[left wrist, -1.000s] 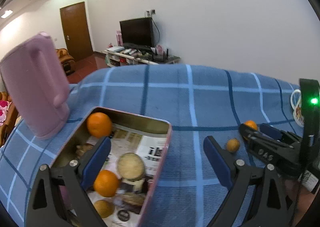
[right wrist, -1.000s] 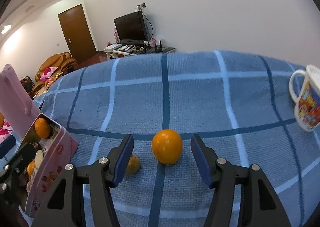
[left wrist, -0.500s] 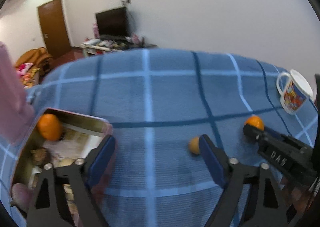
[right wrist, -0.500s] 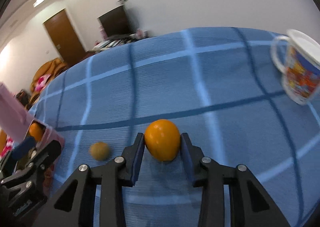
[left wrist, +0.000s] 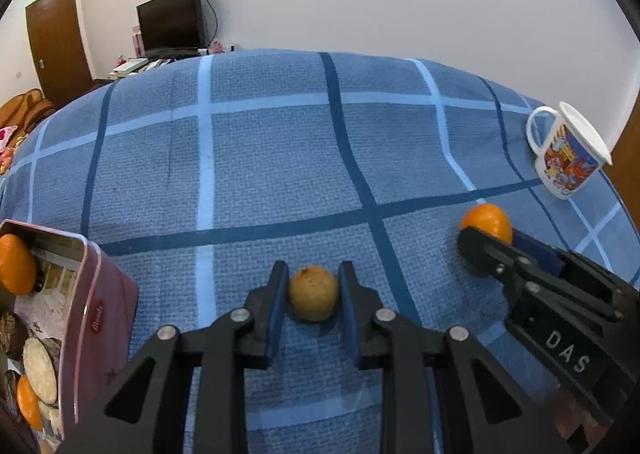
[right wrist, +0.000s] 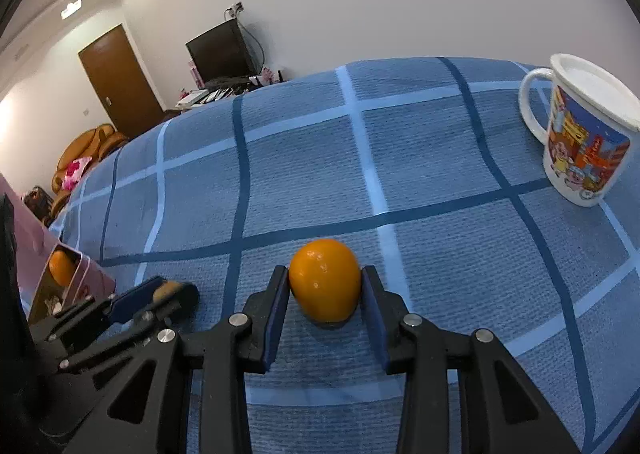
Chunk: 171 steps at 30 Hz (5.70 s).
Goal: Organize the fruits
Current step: 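Grasp a small tan fruit with the left tool while the right grasps an orange, then lift the tan fruit and orange in both tools and carry them toward the tin, then open the left tool to drop the tan fruit in the tin while the right releases the orange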
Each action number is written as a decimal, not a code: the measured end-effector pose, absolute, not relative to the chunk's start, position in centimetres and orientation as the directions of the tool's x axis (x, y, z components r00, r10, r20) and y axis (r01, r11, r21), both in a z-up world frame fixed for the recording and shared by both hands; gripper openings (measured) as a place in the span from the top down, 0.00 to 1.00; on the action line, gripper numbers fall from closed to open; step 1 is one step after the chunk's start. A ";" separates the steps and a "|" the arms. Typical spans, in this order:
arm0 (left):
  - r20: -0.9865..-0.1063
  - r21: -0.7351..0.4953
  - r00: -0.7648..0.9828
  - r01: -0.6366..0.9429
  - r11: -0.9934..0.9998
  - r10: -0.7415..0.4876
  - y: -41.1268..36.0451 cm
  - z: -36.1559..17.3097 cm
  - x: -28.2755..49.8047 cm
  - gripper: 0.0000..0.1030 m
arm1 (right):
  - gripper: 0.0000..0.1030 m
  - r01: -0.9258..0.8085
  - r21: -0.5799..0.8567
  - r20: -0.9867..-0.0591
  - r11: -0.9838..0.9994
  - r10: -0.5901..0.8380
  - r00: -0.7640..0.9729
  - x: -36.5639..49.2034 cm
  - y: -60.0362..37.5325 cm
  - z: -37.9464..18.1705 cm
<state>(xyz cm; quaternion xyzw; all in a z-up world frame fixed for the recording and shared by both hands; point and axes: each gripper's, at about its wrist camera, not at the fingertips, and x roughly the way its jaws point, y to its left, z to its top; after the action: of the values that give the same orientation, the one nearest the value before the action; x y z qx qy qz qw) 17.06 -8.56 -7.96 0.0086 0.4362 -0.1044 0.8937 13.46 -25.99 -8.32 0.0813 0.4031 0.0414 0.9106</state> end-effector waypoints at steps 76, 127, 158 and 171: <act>-0.476 0.050 0.877 0.091 0.995 -0.057 -5.3 -4.0 10.0 0.74 | 0.62 -0.193 0.085 -0.435 0.978 0.211 0.875 7.4 -21.6 -4.7; -0.535 -0.001 0.844 -0.034 0.999 0.028 0.5 -4.3 7.8 0.74 | 0.62 -0.347 -0.049 -0.442 0.936 0.292 0.849 4.6 -15.5 -4.5; -0.456 -0.015 0.883 -0.134 0.991 0.113 4.1 -1.9 6.3 0.74 | 0.62 -0.413 -0.044 -0.422 0.910 0.358 0.833 4.1 -12.0 -3.2; -0.472 -0.017 0.871 -0.165 0.986 0.138 6.0 -1.7 5.9 0.74 | 0.62 -0.440 -0.034 -0.421 0.897 0.387 0.820 4.4 -10.2 -2.9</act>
<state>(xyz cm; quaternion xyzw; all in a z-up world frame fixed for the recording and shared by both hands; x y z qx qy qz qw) 5.92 5.96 -1.75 -0.0284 0.2419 0.0783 0.9667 4.39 -10.23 -2.94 -0.0648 0.2066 0.2172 0.9518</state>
